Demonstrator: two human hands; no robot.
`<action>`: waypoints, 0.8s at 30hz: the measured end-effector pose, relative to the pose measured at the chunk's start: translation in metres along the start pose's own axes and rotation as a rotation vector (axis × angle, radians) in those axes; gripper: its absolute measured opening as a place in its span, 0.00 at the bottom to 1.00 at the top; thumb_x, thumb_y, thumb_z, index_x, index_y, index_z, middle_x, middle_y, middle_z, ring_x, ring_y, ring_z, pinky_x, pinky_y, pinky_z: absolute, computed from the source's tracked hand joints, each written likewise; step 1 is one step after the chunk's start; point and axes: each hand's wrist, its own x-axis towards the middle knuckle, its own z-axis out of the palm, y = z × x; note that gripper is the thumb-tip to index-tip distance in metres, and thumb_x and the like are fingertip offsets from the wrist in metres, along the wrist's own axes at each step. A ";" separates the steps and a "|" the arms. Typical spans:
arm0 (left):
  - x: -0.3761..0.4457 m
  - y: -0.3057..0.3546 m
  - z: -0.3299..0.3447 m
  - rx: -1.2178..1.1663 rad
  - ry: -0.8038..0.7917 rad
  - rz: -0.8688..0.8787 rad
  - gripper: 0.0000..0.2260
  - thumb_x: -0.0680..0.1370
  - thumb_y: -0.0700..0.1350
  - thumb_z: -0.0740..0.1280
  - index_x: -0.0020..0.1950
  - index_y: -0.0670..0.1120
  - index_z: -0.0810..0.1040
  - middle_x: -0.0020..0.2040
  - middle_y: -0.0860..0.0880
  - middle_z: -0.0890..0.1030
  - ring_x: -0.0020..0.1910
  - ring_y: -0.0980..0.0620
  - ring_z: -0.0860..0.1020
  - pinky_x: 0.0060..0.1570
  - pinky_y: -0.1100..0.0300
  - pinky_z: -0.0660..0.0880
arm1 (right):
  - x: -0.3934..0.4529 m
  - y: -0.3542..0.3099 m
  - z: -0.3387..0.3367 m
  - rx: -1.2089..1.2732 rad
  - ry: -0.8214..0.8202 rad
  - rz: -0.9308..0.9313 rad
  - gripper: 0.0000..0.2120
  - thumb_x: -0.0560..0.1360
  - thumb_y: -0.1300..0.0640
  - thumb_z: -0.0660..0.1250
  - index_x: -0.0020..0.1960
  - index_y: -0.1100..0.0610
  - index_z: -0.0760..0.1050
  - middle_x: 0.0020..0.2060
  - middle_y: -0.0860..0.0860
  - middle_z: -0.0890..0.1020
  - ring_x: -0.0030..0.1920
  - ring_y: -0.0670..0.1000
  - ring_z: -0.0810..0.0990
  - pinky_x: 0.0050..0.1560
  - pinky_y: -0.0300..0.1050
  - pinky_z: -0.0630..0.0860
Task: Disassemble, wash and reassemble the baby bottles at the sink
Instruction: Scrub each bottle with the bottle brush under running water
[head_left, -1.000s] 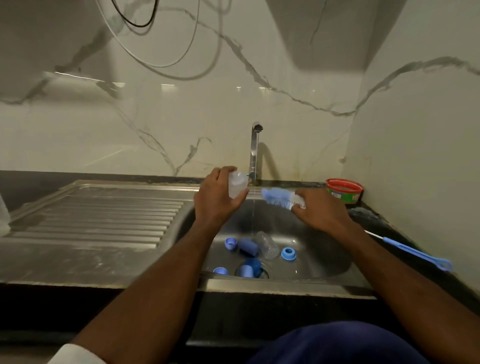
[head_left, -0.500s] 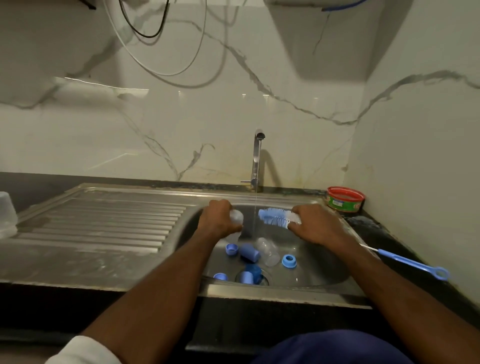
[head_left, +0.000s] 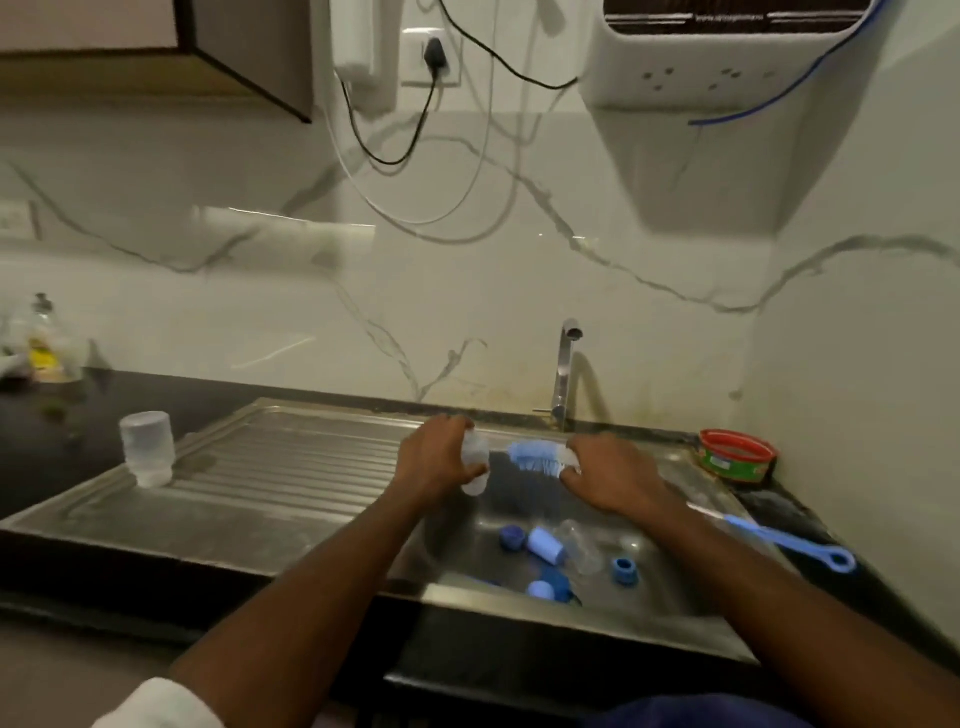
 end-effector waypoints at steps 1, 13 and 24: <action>0.000 -0.010 -0.013 0.025 0.007 -0.014 0.29 0.68 0.66 0.74 0.64 0.55 0.74 0.60 0.53 0.79 0.58 0.50 0.78 0.55 0.52 0.77 | 0.004 -0.015 -0.009 -0.037 0.012 -0.036 0.13 0.78 0.44 0.64 0.58 0.49 0.78 0.53 0.51 0.83 0.47 0.53 0.80 0.43 0.44 0.70; 0.015 -0.176 -0.154 0.428 0.075 -0.224 0.30 0.71 0.66 0.73 0.66 0.51 0.74 0.59 0.46 0.80 0.64 0.45 0.73 0.53 0.51 0.75 | 0.084 -0.240 0.015 0.133 0.040 -0.237 0.15 0.78 0.47 0.64 0.61 0.53 0.77 0.58 0.52 0.81 0.56 0.55 0.82 0.50 0.46 0.74; 0.017 -0.291 -0.179 0.572 0.085 -0.377 0.29 0.69 0.65 0.74 0.63 0.50 0.78 0.55 0.45 0.81 0.59 0.44 0.76 0.52 0.51 0.77 | 0.095 -0.332 0.098 0.066 0.232 -0.252 0.10 0.78 0.57 0.64 0.57 0.48 0.77 0.48 0.48 0.83 0.49 0.52 0.84 0.37 0.43 0.70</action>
